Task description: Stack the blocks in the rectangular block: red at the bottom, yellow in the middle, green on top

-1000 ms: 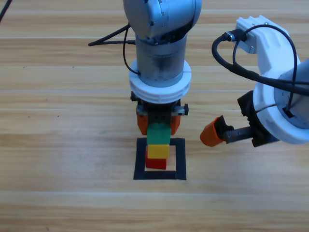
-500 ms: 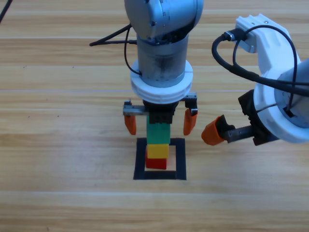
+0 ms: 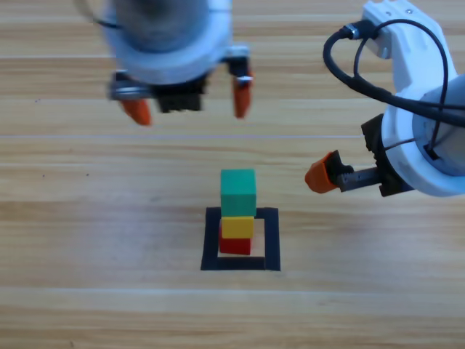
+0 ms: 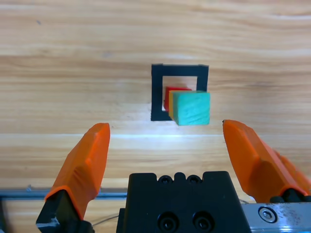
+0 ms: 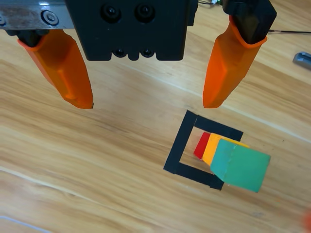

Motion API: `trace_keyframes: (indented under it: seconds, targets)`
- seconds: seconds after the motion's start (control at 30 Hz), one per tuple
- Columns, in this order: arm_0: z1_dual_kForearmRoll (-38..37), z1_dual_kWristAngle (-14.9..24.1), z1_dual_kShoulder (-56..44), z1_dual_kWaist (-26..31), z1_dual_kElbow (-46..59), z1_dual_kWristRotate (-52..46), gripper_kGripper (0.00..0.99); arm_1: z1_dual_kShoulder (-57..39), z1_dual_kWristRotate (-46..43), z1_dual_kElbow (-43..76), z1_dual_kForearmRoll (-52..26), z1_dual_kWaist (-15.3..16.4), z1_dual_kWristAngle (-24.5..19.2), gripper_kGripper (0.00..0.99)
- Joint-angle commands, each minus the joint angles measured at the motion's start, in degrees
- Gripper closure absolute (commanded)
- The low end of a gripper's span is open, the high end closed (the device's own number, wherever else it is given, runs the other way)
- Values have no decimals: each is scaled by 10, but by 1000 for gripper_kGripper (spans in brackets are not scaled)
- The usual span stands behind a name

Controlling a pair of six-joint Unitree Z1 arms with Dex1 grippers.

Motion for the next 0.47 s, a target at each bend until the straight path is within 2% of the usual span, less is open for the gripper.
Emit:
trace_keyframes:
  seconds: [0.03, 0.1, 0.17, 0.47]
  targets:
    - [-230, 33, -266, -33, 369, 12, 0, -17, -4, 12, -15, -16, -4, 0]
    - [-298, 37, -355, -33, 480, 24, 0, -16, -4, 14, -17, -16, -2, 0]
    - [-314, 42, -396, -32, 531, 29, 0, -16, -4, 14, -17, -16, 0, 0]
    - [-364, 48, -392, -32, 608, 67, 0, -16, -4, 16, -18, -16, 0, 0]
